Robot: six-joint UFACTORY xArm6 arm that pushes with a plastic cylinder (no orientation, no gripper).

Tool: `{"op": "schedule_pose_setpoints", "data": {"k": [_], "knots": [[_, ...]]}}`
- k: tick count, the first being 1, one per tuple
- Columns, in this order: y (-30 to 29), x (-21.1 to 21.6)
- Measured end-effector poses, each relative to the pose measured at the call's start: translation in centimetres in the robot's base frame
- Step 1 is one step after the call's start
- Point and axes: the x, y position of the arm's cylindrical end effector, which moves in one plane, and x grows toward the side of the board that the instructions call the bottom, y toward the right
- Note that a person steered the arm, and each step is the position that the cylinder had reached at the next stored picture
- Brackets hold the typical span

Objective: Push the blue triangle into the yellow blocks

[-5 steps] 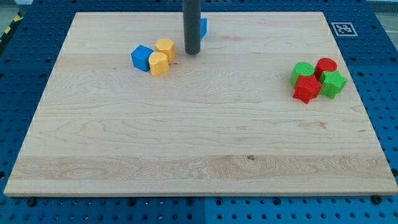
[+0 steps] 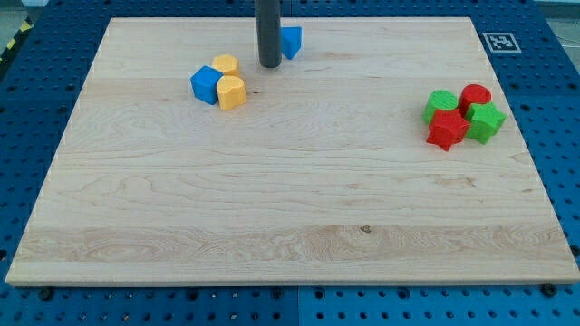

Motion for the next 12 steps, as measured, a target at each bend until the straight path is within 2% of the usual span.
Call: {"op": "schedule_pose_setpoints", "data": {"k": [1, 4, 5, 6, 7, 8, 9, 11, 12], "knots": [[0.0, -0.3], [-14.1, -8.9], [-14.2, -10.6], [-9.7, -10.5], [-2.5, -9.5], [2.6, -4.9], [3.7, 1.0], [5.3, -2.0], [10.4, -1.7]]}}
